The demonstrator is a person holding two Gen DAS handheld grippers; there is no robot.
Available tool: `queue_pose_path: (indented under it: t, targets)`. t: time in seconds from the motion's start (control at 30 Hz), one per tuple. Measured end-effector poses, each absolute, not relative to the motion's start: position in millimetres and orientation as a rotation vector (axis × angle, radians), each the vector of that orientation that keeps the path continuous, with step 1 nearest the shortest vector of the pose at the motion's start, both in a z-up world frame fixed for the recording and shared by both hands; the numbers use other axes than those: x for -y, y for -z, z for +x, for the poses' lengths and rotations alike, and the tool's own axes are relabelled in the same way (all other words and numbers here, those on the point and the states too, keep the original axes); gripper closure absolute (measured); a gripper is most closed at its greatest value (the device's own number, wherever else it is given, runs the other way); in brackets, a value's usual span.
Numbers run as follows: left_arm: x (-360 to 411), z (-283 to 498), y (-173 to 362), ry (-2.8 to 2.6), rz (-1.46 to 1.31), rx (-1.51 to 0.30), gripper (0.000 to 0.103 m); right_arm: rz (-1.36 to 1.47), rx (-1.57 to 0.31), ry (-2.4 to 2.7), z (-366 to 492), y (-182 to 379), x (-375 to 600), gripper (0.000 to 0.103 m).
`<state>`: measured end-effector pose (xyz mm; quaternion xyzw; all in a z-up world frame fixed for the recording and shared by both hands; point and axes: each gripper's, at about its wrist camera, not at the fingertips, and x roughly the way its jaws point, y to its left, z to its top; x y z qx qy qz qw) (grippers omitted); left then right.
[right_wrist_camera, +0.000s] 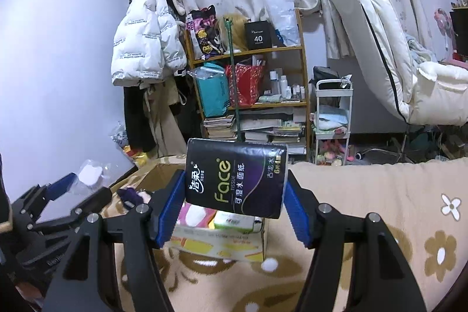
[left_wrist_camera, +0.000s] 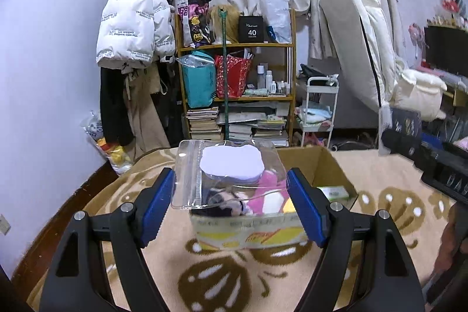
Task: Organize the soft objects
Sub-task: 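Grasp and lift the clear bag with the left tool while the right tool lifts the Face pack, then release the clear bag into the box with the left tool while the right tool drops the Face pack in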
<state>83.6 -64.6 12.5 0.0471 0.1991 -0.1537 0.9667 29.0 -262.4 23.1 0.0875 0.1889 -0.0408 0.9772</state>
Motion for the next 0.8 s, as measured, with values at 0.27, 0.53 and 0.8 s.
queue_pose_path:
  t: [0.27,0.53,0.8]
  targets:
    - [68,114,-17,0.311,0.093,-0.391,0.026,0.183,-0.392,0.079,59,-11,266,0.034]
    - [76,138,-7,0.321,0.124,-0.382,0.026,0.147,-0.397,0.052,71,-9,262,0.034]
    - [84,148,6,0.341,0.125,-0.407,0.026,0.13,-0.396,0.058,83,-6,266,0.034]
